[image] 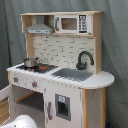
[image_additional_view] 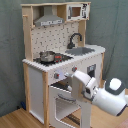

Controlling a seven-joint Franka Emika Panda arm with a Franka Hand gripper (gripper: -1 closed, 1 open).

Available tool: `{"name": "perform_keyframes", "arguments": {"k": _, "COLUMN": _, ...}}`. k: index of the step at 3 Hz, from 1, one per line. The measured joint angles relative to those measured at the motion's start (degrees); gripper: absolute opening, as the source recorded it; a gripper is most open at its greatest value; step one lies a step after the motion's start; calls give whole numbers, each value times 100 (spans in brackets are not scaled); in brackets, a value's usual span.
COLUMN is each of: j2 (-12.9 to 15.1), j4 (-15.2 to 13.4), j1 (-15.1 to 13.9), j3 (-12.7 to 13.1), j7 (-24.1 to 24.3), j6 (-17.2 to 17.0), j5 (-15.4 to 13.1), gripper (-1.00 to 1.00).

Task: Play with the kitchen

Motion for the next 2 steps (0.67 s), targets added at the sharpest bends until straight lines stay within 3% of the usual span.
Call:
{"name": "perform_keyframes", "arguments": {"k": 1, "j2": 30, "j4": 136, "j1": -76, "j3": 330, "j7": 581, "j6": -117, "j5": 56, "gripper": 100}}
{"name": "perform_keyframes", "arguments": {"k": 2, "j2": 33, "j4": 295, "j1": -136, "j3": 598, "j7": 984, "j6": -234, "j5": 336, "gripper": 100}}
